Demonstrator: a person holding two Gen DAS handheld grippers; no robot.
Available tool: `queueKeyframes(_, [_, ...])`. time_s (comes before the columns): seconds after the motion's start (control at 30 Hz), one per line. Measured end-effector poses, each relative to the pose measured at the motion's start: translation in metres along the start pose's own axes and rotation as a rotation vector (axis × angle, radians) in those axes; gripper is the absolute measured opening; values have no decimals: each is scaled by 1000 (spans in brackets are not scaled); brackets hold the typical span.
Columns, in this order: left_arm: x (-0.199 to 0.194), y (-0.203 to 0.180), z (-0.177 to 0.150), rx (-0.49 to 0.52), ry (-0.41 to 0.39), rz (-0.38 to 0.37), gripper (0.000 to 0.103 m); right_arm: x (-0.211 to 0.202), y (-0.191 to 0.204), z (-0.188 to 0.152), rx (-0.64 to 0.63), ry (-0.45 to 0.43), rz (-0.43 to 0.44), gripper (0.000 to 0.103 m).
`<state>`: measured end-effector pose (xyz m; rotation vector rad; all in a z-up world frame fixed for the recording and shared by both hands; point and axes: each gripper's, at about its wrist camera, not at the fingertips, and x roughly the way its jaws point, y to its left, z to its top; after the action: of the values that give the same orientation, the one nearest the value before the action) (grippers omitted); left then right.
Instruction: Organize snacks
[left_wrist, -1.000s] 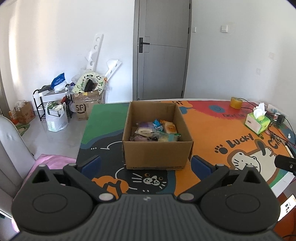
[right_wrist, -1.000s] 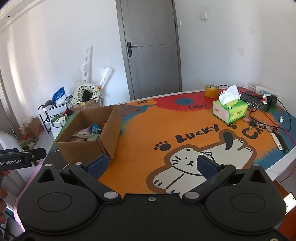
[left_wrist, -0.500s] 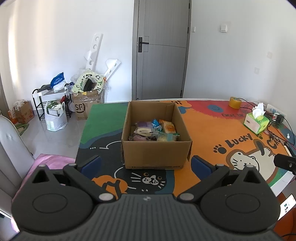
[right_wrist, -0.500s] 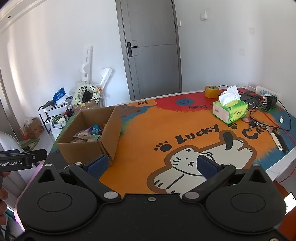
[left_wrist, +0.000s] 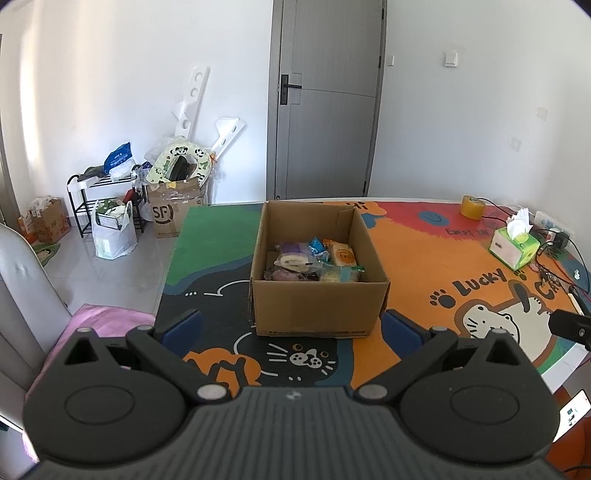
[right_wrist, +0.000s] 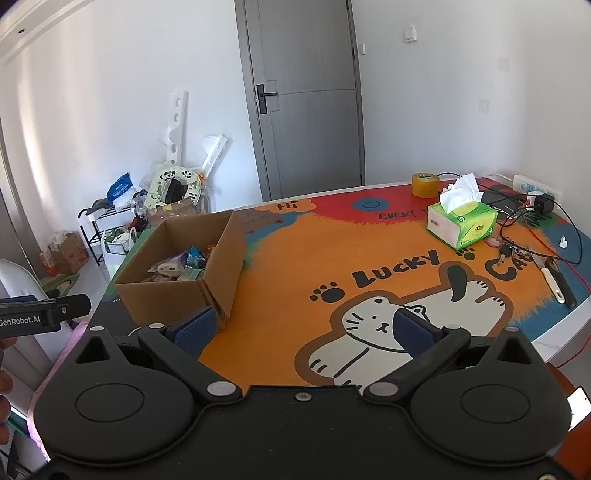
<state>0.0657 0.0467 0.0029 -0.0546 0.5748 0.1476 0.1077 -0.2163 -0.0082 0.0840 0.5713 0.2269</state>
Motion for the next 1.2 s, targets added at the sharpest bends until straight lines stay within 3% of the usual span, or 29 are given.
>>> queueKeyframes(1.2, [-3,-1,0,1,-8,2,102,-3,2,3,-10,-8,12,103])
